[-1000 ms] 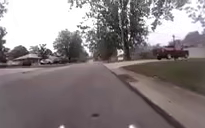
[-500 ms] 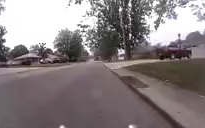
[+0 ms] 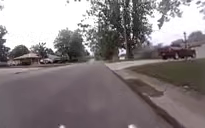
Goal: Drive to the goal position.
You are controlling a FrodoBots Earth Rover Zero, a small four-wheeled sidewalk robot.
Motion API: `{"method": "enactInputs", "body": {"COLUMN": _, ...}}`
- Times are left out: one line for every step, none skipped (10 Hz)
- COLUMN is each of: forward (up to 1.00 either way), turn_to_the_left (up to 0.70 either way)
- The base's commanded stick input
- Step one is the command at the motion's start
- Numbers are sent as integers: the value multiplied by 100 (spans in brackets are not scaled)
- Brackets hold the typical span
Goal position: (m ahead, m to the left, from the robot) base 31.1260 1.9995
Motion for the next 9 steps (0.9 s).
{"method": "enactInputs", "body": {"forward": 100, "turn_to_the_left": 0}}
{"method": "enactInputs", "body": {"forward": 100, "turn_to_the_left": 0}}
{"method": "enactInputs", "body": {"forward": 100, "turn_to_the_left": 0}}
{"method": "enactInputs", "body": {"forward": 100, "turn_to_the_left": 0}}
{"method": "enactInputs", "body": {"forward": 100, "turn_to_the_left": 0}}
{"method": "enactInputs", "body": {"forward": 100, "turn_to_the_left": -3}}
{"method": "enactInputs", "body": {"forward": 100, "turn_to_the_left": -27}}
{"method": "enactInputs", "body": {"forward": 100, "turn_to_the_left": -33}}
{"method": "enactInputs", "body": {"forward": 100, "turn_to_the_left": -36}}
